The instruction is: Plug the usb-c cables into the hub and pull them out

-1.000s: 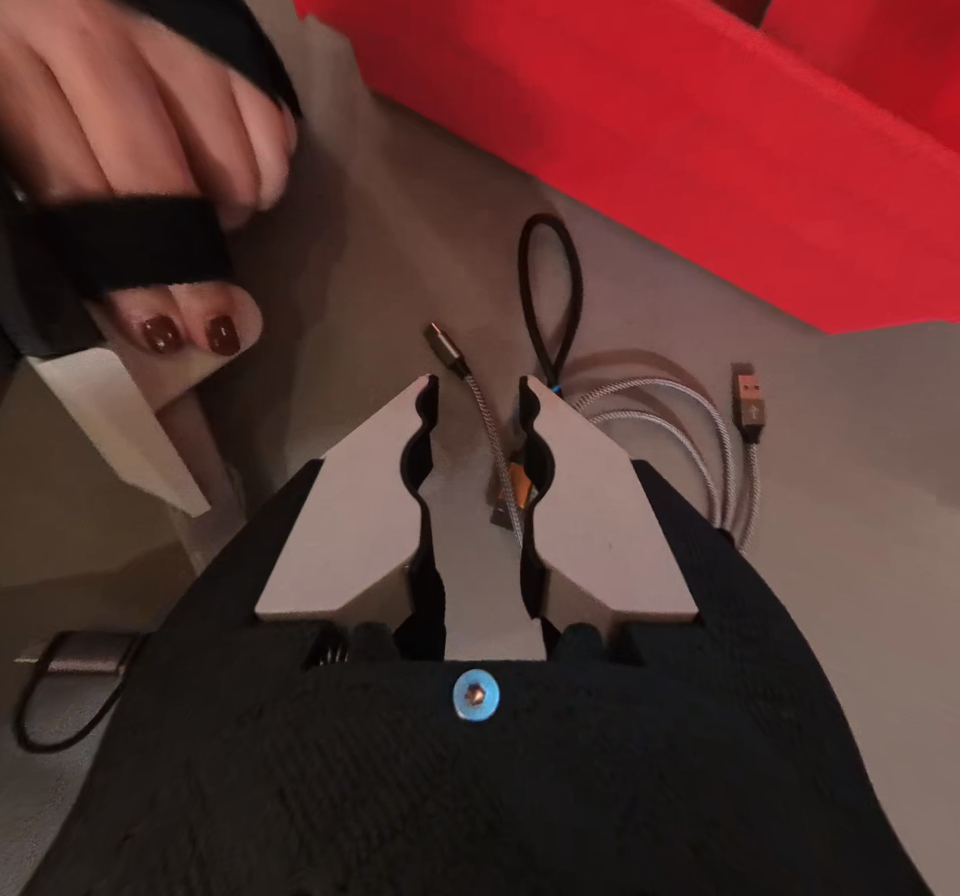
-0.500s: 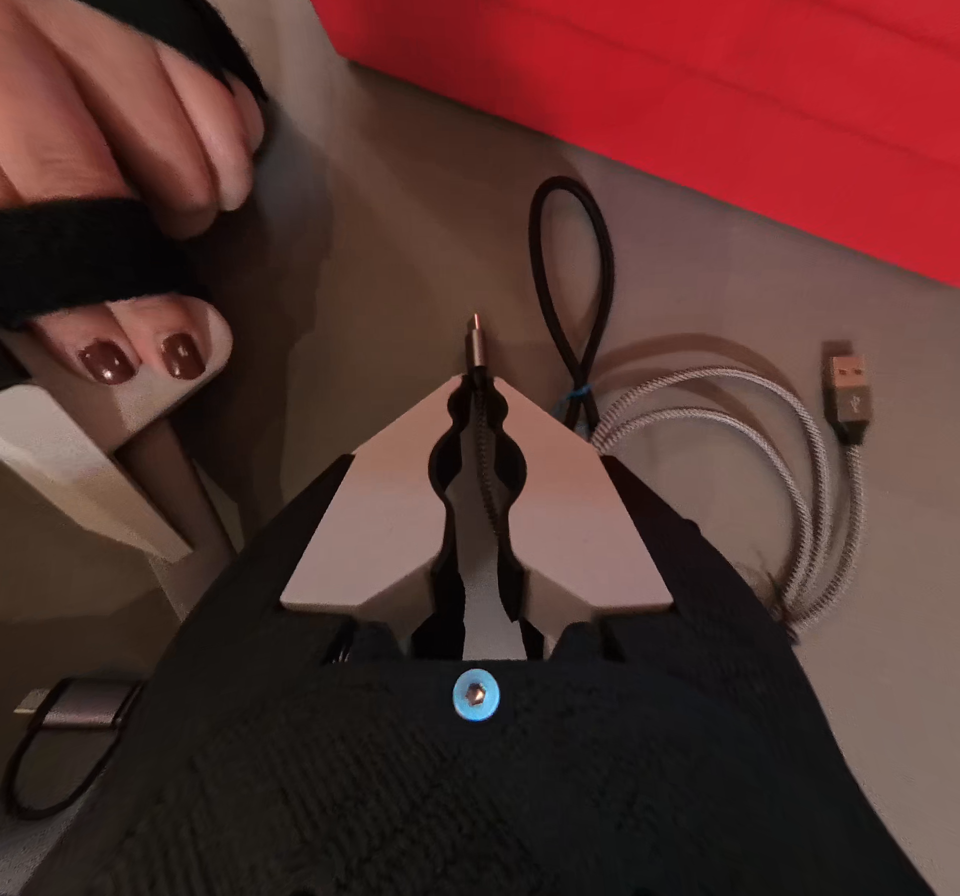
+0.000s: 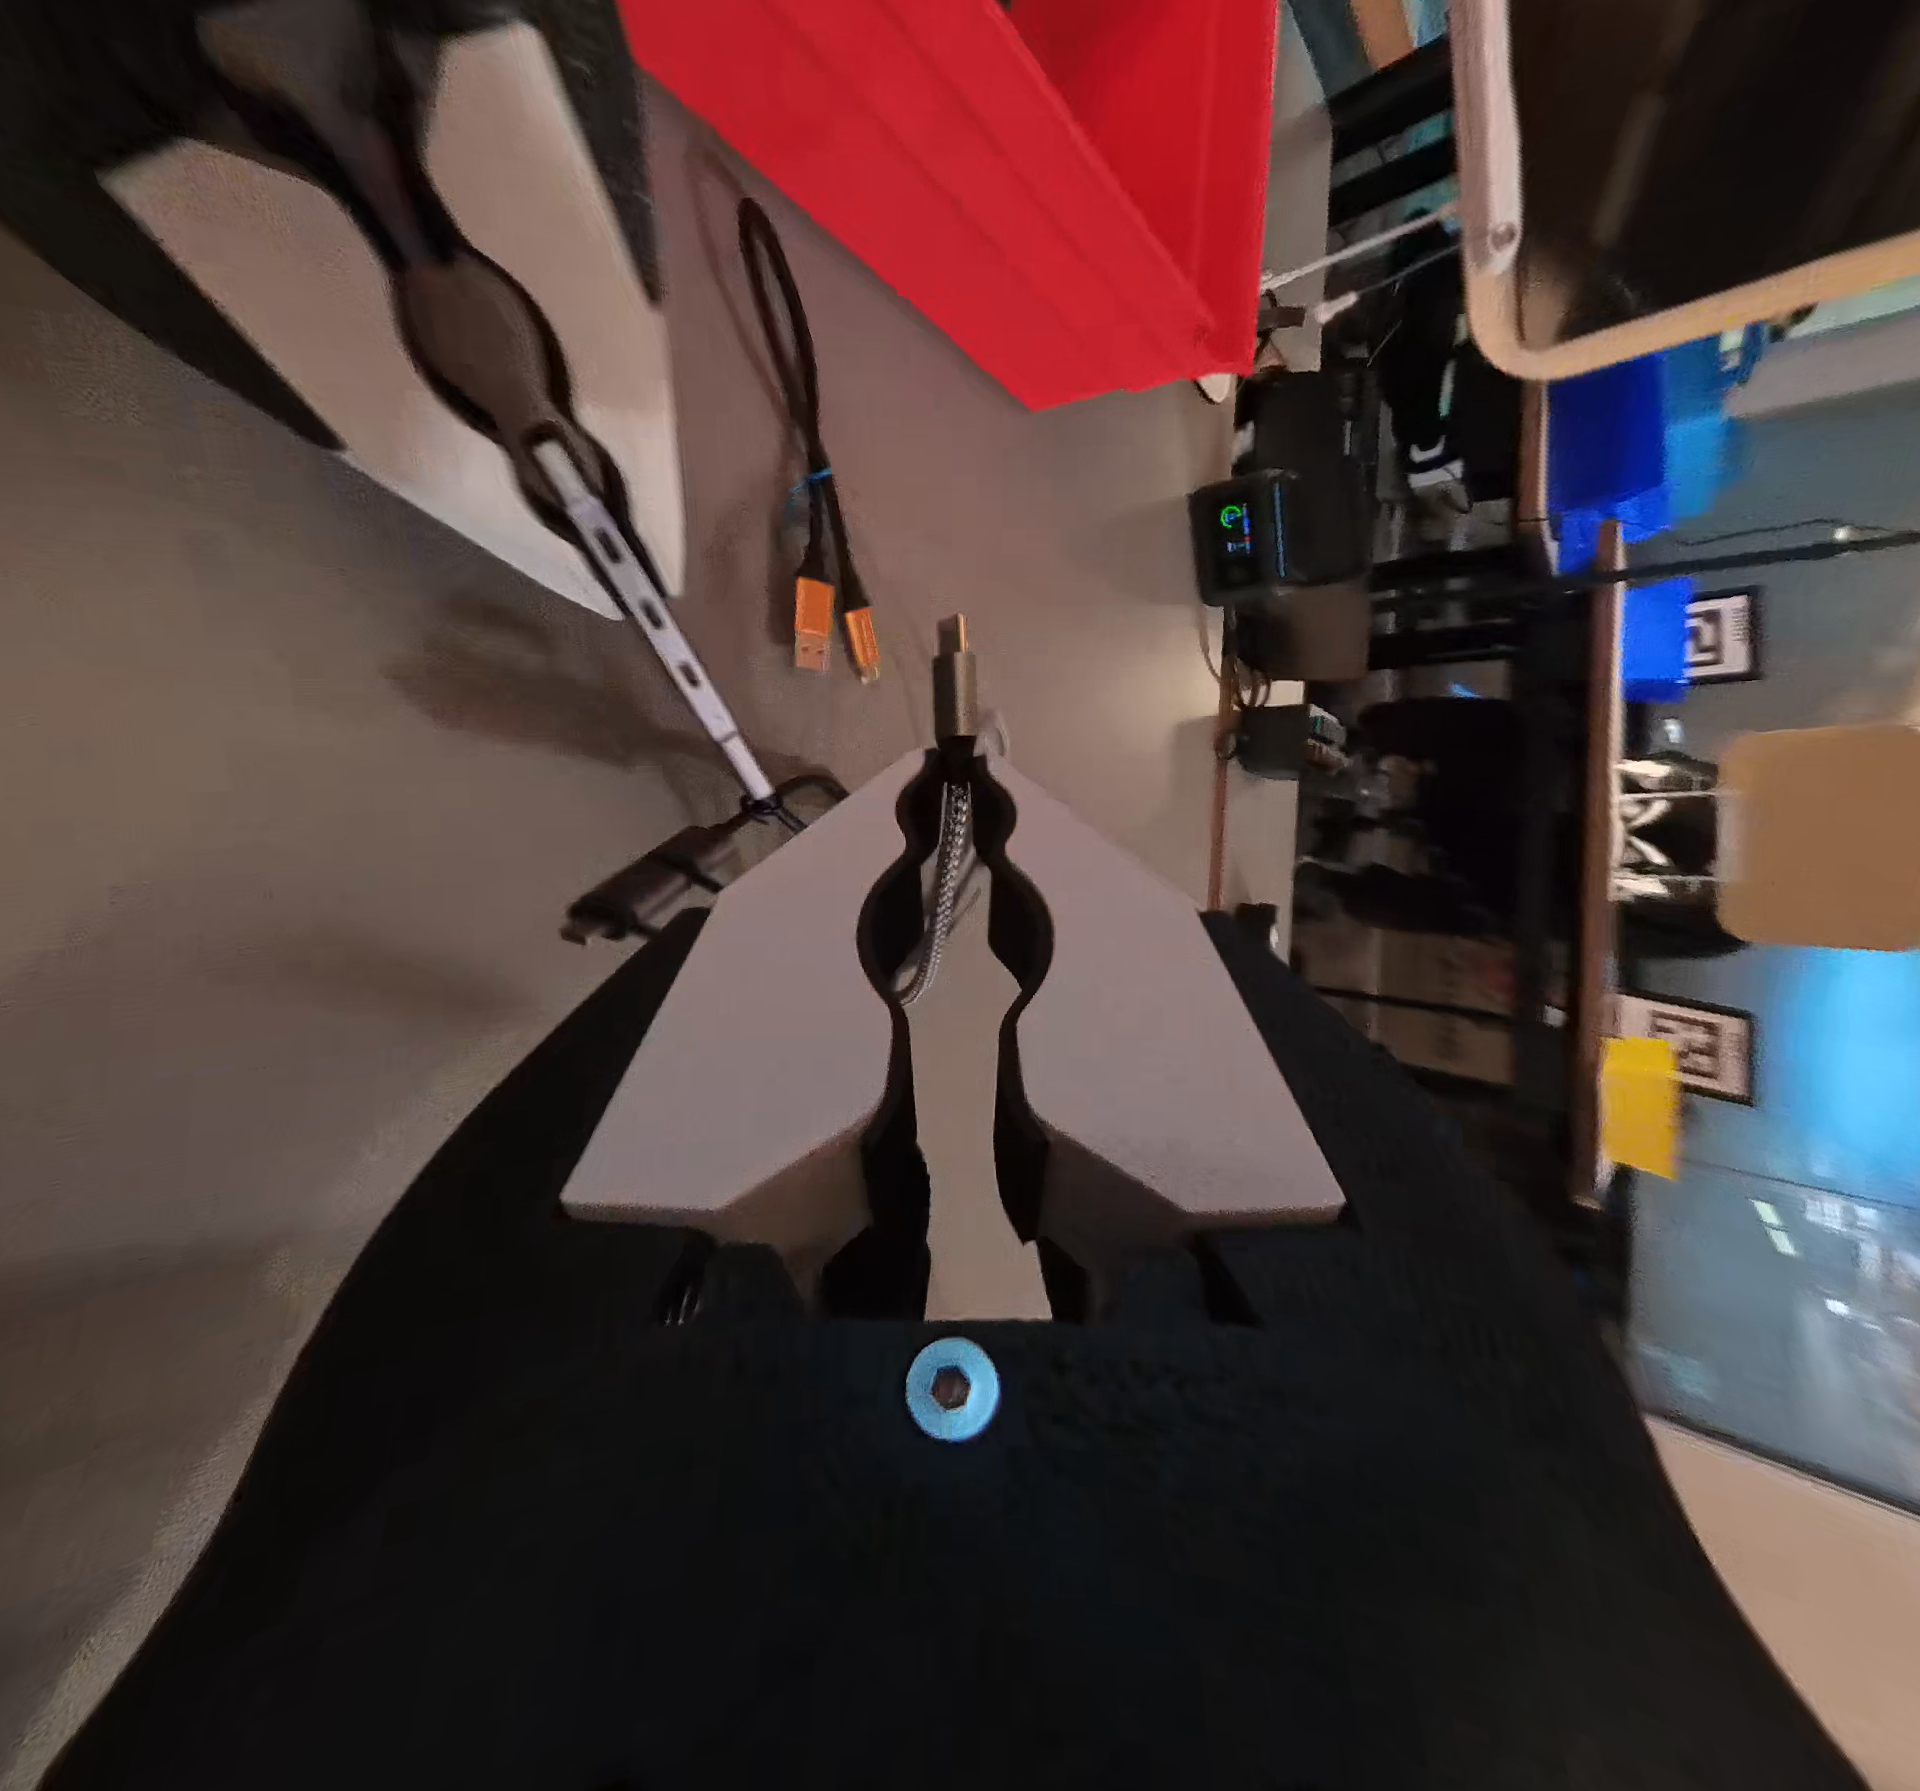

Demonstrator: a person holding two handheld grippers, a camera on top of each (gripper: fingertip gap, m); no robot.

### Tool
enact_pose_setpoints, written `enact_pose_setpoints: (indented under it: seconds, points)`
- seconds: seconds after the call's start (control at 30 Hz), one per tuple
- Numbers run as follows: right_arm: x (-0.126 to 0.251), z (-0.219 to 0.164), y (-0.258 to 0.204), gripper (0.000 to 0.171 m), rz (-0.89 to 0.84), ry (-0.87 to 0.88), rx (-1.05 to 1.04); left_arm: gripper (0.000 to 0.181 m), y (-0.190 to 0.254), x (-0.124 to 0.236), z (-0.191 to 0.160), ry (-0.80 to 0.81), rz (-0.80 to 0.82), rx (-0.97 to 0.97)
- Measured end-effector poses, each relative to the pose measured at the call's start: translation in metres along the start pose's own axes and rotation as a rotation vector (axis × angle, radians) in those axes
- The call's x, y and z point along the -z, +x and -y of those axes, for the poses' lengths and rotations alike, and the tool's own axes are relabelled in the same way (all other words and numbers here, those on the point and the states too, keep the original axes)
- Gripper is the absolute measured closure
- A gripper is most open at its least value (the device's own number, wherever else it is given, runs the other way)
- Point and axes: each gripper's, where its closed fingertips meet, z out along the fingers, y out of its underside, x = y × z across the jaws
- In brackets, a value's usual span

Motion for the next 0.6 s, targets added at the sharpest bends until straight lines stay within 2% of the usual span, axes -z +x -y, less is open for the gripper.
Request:
enact_pose_setpoints:
  seconds: [0.03, 0.13, 0.3, 0.47, 0.6]
  points:
    - [0.005, 0.003, -0.008, 0.168, -0.011, -0.017, 0.032, 0.174, 0.003, -0.002, 0.001, -0.012, -0.004, -0.001]
    - [0.01, -0.002, -0.036, 0.168, -0.031, -0.124, 0.159, 0.174, 0.01, -0.007, 0.002, -0.034, -0.007, -0.019]
    - [-0.007, -0.028, -0.061, 0.168, -0.126, -0.288, 0.307, 0.174, 0.012, -0.007, 0.003, -0.036, 0.005, -0.038]
    - [-0.023, -0.032, -0.077, 0.168, -0.162, -0.307, 0.212, 0.174, 0.014, -0.007, 0.003, -0.039, 0.026, -0.095]
    - [-0.028, -0.04, -0.073, 0.168, -0.219, -0.35, 0.26, 0.174, 0.015, -0.007, 0.003, -0.039, 0.029, -0.118]
